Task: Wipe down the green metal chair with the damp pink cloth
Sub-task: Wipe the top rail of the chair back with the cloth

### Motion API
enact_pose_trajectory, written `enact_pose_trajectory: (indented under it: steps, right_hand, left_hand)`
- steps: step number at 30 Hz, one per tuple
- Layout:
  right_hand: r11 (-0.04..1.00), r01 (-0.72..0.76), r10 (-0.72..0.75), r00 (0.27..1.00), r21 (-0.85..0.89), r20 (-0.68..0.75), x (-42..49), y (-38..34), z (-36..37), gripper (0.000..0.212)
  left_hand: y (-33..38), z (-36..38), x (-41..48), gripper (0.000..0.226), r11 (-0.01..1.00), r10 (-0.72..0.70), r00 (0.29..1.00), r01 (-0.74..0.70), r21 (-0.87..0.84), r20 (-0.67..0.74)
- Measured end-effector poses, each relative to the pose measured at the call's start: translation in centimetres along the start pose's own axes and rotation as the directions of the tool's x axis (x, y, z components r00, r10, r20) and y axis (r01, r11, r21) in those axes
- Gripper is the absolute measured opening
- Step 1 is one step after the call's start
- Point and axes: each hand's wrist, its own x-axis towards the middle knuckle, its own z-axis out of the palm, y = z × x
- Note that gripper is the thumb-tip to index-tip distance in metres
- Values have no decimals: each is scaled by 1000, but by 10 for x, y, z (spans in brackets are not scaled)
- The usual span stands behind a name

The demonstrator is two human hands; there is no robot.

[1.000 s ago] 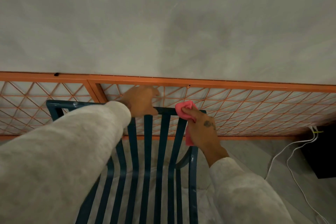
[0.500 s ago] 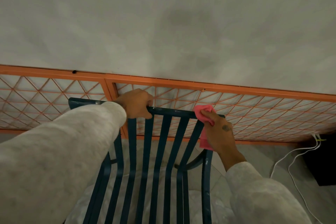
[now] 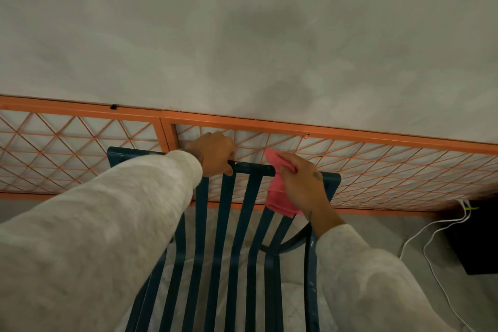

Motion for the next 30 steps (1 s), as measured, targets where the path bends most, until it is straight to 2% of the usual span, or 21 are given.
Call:
enact_pose_trajectory:
  steps: [5,10,16,18,21,25,27,30]
  right_hand:
    - [988,66,-56,996,-141,72,-6,-6,26,38]
    - [912,203,-203,978,-357,40,-22,5,24,37]
    - [968,53,-92,985,-244,-149,-22,14,24,34]
    - [970,62,-100,983,-237,-152,-23,5,35,35]
    - [959,167,-194,976,-231,-100,-28,-3,47,38]
    - [946,182,-211,974,-268,-80,-29,11,34,38]
    - [957,114,-157,977,-268,-144,-26,22,24,37]
    - [981,-52,8,973,-186,-229,-18,22,18,38]
  left_hand:
    - [0,-1,0,31,1000,-3,1000,3,-13,6]
    - [-3,1,-2,33,999,-6,1000,5,-49,-14]
    - [-4,3,-4,32,998,-10,999,7,-65,-40]
    - [-3,3,-4,32,998,-17,999,15,-57,-42]
    - [-1,3,-4,33,999,-18,999,16,-38,-36]
    - [-2,6,-5,33,999,-16,999,15,-36,-47]
    - [-3,7,-5,33,999,-16,998,14,-44,-55]
    - [-3,5,-5,32,999,-15,999,12,-48,-50]
